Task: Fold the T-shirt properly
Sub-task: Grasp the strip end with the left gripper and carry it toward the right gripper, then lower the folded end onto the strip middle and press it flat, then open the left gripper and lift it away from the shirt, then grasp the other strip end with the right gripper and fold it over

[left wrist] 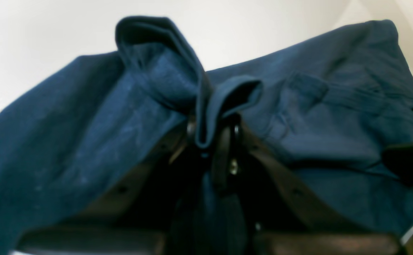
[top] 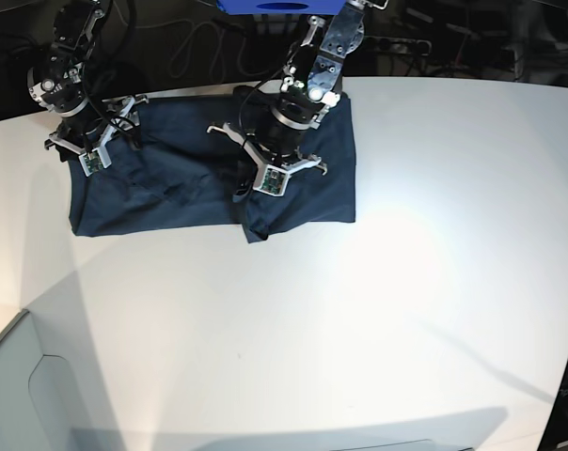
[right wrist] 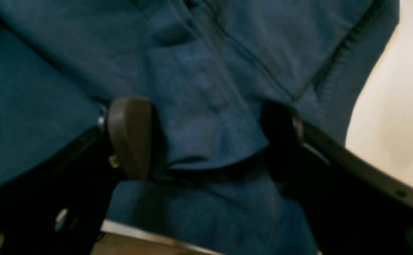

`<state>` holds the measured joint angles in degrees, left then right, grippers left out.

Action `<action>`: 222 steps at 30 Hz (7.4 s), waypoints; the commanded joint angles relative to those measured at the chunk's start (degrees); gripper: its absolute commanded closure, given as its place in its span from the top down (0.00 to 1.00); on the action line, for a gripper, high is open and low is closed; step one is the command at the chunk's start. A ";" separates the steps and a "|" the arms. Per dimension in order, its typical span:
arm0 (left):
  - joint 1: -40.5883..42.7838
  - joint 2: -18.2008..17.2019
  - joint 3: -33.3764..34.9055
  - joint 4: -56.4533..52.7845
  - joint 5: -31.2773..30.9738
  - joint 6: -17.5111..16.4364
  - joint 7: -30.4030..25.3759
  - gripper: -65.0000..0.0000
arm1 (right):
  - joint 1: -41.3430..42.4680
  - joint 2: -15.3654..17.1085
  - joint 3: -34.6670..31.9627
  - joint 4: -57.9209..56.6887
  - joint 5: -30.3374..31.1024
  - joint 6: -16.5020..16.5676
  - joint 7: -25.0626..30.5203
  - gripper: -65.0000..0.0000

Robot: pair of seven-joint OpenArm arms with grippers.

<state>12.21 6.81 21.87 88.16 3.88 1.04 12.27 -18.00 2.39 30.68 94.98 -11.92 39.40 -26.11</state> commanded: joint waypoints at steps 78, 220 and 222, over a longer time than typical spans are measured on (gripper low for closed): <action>0.58 -10.81 1.21 5.33 -7.18 -0.82 2.98 0.42 | 0.46 0.29 0.05 0.98 -0.60 0.60 -0.57 0.70; 7.44 -14.85 -21.12 4.54 -20.89 -1.08 3.42 0.42 | 9.60 -7.27 -46.37 2.65 -0.69 0.60 -7.17 0.24; 7.44 -14.85 -21.12 4.54 -20.89 -1.08 3.42 0.42 | 9.60 -7.18 -46.37 2.73 -0.69 0.60 -7.17 0.34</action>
<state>19.22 -7.92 0.75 92.03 -16.78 -0.23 15.00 -8.95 -4.43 -15.66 96.44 -13.69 39.72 -34.68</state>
